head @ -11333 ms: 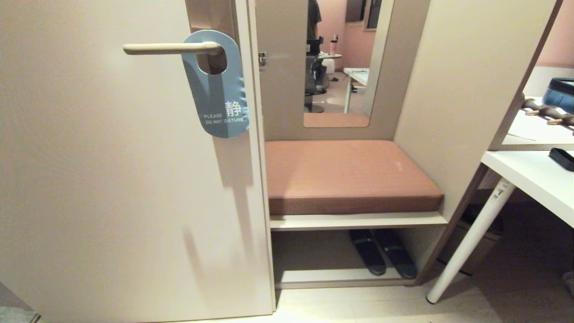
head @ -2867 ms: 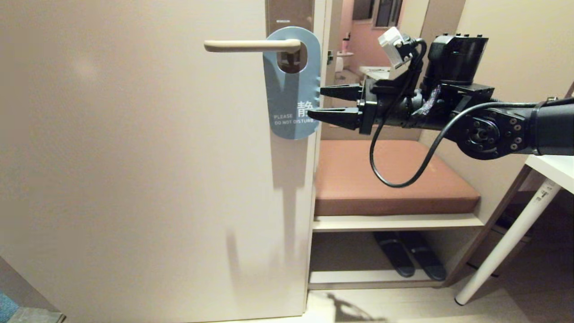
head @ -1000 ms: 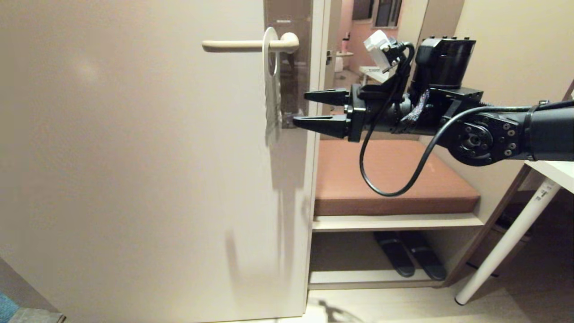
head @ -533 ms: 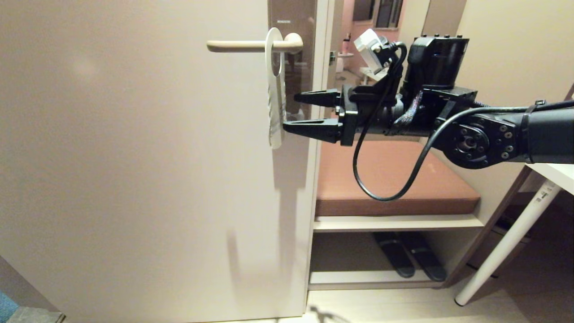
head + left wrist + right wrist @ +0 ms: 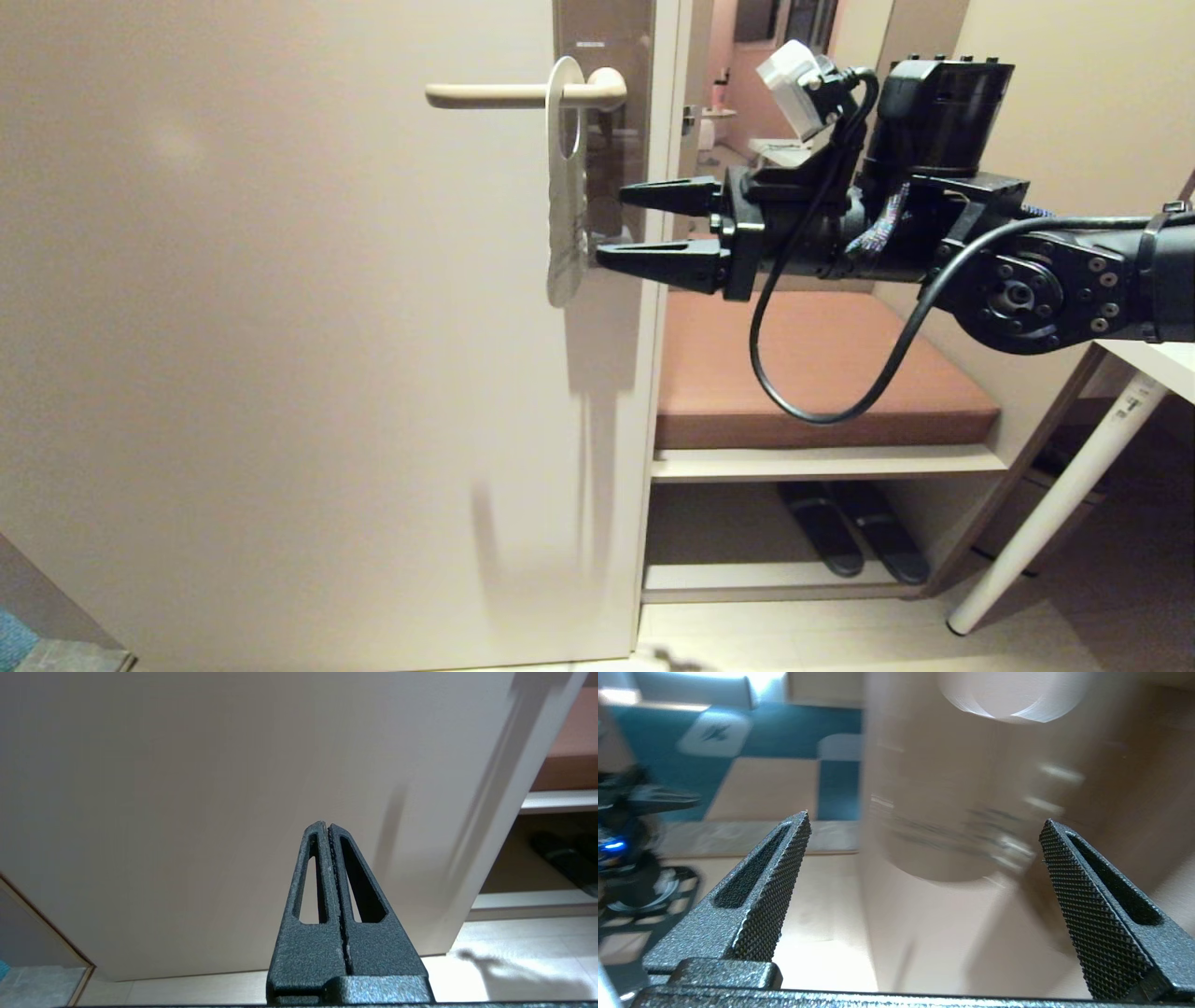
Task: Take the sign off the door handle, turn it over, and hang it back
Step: Take down the sign
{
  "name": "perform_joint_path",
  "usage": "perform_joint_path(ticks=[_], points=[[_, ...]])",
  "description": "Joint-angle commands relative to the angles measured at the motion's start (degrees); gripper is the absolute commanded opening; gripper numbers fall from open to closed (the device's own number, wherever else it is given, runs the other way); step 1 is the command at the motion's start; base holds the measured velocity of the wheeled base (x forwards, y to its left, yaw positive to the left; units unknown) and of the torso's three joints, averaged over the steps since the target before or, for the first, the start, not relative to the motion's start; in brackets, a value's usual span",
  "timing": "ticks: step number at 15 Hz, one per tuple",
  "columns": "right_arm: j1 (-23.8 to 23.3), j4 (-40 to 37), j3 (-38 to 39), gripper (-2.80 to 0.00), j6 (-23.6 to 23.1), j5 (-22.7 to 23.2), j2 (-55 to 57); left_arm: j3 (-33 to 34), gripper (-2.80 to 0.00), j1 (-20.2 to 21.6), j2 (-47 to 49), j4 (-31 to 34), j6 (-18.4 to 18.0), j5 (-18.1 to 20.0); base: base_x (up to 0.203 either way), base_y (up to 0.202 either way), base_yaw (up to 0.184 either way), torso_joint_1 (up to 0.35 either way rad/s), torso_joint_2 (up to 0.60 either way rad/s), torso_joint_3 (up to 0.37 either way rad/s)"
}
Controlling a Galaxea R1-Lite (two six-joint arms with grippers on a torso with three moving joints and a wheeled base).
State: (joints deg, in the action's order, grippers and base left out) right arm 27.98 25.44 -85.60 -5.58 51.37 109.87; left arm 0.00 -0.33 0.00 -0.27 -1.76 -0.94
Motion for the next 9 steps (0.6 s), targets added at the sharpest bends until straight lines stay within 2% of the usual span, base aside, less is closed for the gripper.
perform_joint_path(ticks=[1, 4, 9], points=[[0.0, 0.1, 2.0, 0.0, 0.0, 0.3, -2.3, 0.0, -2.8, 0.0, 0.1, 0.0, 0.0, 0.0, 0.0, 0.0, 0.0, 0.0, 0.0, 0.0], [0.7, -1.7, 4.9, 0.0, 0.3, 0.2, -5.9, 0.0, -2.8, 0.0, 0.1, -0.1, 0.0, 0.0, 0.0, 0.0, 0.0, 0.0, 0.0, 0.0], [3.0, -12.1, 5.0, 0.0, 1.3, -0.6, -10.7, 0.0, -2.8, 0.0, 0.1, -0.1, 0.0, 0.0, 0.0, 0.0, 0.0, 0.0, 0.0, 0.0]])
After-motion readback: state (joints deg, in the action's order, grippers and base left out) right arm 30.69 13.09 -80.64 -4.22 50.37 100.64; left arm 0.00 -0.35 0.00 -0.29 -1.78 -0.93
